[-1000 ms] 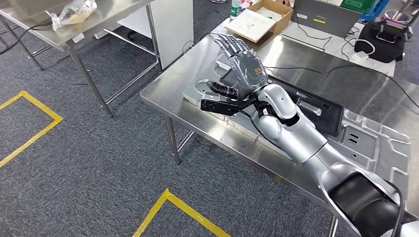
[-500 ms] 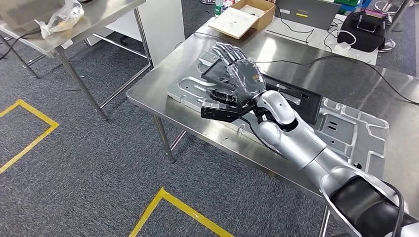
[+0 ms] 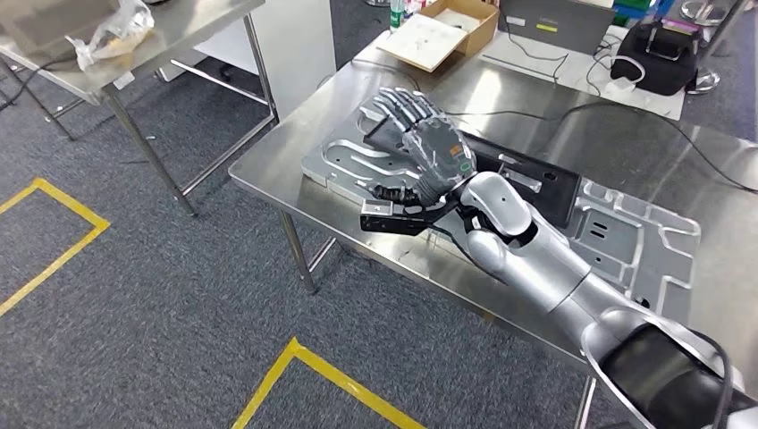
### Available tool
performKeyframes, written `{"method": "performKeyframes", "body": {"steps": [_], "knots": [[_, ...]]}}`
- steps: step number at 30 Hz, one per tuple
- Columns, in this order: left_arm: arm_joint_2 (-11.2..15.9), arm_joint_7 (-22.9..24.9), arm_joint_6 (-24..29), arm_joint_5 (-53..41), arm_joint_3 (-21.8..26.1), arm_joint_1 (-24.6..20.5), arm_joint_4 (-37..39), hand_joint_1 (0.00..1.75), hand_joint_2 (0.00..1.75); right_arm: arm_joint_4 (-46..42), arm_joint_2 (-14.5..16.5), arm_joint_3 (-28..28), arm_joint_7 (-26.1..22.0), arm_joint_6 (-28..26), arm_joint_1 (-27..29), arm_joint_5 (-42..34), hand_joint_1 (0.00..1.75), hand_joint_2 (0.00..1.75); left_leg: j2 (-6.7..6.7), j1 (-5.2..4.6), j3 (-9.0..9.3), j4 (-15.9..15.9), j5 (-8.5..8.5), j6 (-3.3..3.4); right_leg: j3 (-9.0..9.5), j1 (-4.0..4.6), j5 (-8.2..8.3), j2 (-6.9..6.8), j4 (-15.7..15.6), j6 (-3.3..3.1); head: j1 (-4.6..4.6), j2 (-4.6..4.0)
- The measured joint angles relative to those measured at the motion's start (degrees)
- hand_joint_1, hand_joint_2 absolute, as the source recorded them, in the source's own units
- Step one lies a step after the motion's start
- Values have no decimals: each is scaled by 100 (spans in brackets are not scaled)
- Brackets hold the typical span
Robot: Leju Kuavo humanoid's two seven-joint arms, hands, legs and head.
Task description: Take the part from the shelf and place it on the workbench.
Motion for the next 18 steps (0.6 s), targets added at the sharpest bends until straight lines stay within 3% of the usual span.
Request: {"method": "performKeyframes", "body": {"steps": [2,4,5,7,8,9,11,13,14,16,18], "knots": [[-11,0,-1,-9,1,-7,-1,0,0,2,2,34,-5,-16,7,23,0,175,-25,36,14,-95,67,3,-221,-42,-359,8,559,50,-1,0],[-20,0,-2,-10,1,-12,-1,0,0,3,5,81,-8,-17,48,37,0,175,-88,67,-67,-33,69,-34,-389,-105,-519,7,966,135,-2,1],[-27,1,-2,-10,1,-12,-1,0,0,3,5,103,-13,-19,62,42,0,175,-134,91,-125,30,61,-68,-344,-143,-446,8,901,182,-1,0],[-32,1,-1,-14,1,-12,-1,0,0,-3,6,130,-21,-21,69,50,0,175,-235,161,-263,214,22,-181,-29,-214,-169,64,336,279,-3,0],[-30,1,3,-15,2,-13,-7,0,0,-9,8,140,-26,-22,71,55,0,175,-291,173,-332,316,-2,-254,95,-228,-80,163,86,313,5,0],[-28,1,7,-17,2,-15,-12,0,0,-25,9,151,-30,-23,76,58,0,175,-341,176,-392,401,-24,-320,158,-229,-51,252,-36,287,4,1],[-25,0,13,-20,3,-13,-23,0,0,-66,22,184,-37,-26,83,61,0,175,-436,159,-462,479,-27,-424,117,-200,-79,335,14,163,5,1],[-31,0,13,-23,4,7,-23,0,0,-106,68,215,-39,-24,66,62,0,175,-481,186,-506,490,-2,-483,86,-190,-54,233,51,19,-4,0],[-32,0,13,-24,4,16,-23,0,0,-126,110,231,-40,-22,54,62,0,175,-428,192,-555,570,-63,-487,72,-182,-27,184,50,-37,-8,0],[-36,0,13,-26,4,17,-23,0,0,-173,190,261,-42,-21,41,73,0,175,-226,171,-777,1097,-435,-444,31,-148,25,77,41,-127,-11,-1],[-36,0,13,-29,3,3,-23,0,0,-202,245,302,-48,-20,52,103,0,175,-108,122,-1086,1907,-895,-392,-10,-84,51,-52,41,-170,-11,-1]]}}
